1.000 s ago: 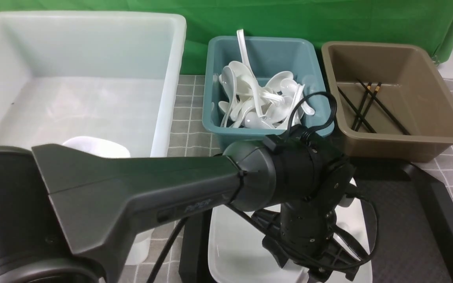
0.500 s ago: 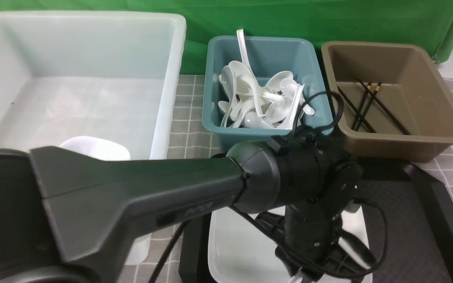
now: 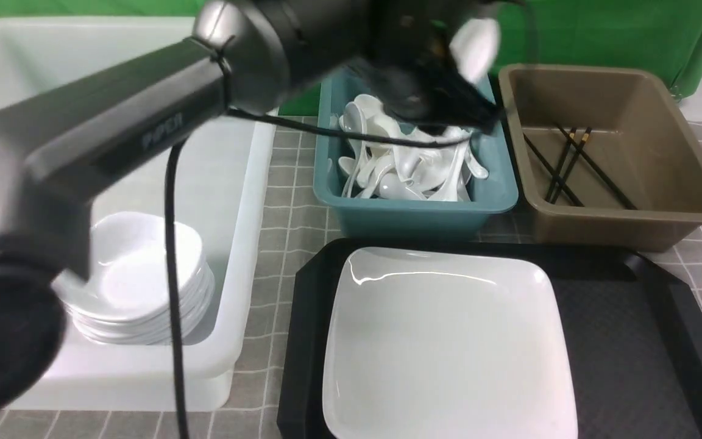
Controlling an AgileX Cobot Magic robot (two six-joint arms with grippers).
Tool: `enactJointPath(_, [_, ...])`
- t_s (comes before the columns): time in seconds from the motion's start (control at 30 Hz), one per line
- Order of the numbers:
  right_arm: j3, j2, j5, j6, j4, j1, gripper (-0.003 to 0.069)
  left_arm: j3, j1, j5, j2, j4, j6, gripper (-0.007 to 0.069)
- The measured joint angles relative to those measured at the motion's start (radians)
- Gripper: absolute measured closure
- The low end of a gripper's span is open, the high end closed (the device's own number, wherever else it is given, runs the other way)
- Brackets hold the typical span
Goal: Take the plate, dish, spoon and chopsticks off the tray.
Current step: Use the left arm to put the soup spoon into the small storage box in the middle, then use the left arm to grab a plate from the dinner plate
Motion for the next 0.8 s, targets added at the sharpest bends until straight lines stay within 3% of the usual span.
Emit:
enactJointPath(0.13, [0.0,0.0,0.0,0.016,0.033,0.0,0.0422,-0.017,0.058,-0.023,0.064,-0.056,0.073,0.0426])
enactJointPath(0.17, [0.0,0.0,0.0,0.019,0.038,0.0,0.0422,-0.018,0.077,-0.031,0.084,-0.076,0.089,0.0345])
enactJointPath(0.3, [0.0,0.0,0.0,0.02,0.039,0.0,0.0422,-0.018,0.096,-0.021,0.088,-0.085,0.101,0.0139])
enactJointPath(0.4, [0.0,0.0,0.0,0.02,0.029,0.0,0.0422,-0.018,0.096,0.058,0.038,-0.086,0.124,0.0094])
enactJointPath(0.53, [0.0,0.0,0.0,0.021,0.008,0.0,0.0422,-0.003,0.078,0.203,-0.06,-0.085,0.197,0.0201])
enactJointPath(0.57, [0.0,0.0,-0.001,0.021,0.001,0.0,0.0422,0.023,0.068,0.234,-0.105,-0.084,0.216,0.027])
enactJointPath(0.6, [0.0,0.0,-0.005,0.021,-0.012,0.0,0.0422,0.084,0.044,0.261,-0.186,-0.085,0.25,0.0419])
enactJointPath(0.67, [0.0,0.0,-0.007,0.021,-0.016,0.0,0.0422,0.162,0.02,0.274,-0.259,-0.086,0.302,0.052])
enactJointPath(0.8, [0.0,0.0,-0.051,0.022,-0.021,0.0,0.0422,0.417,-0.058,0.281,-0.467,-0.091,0.445,0.061])
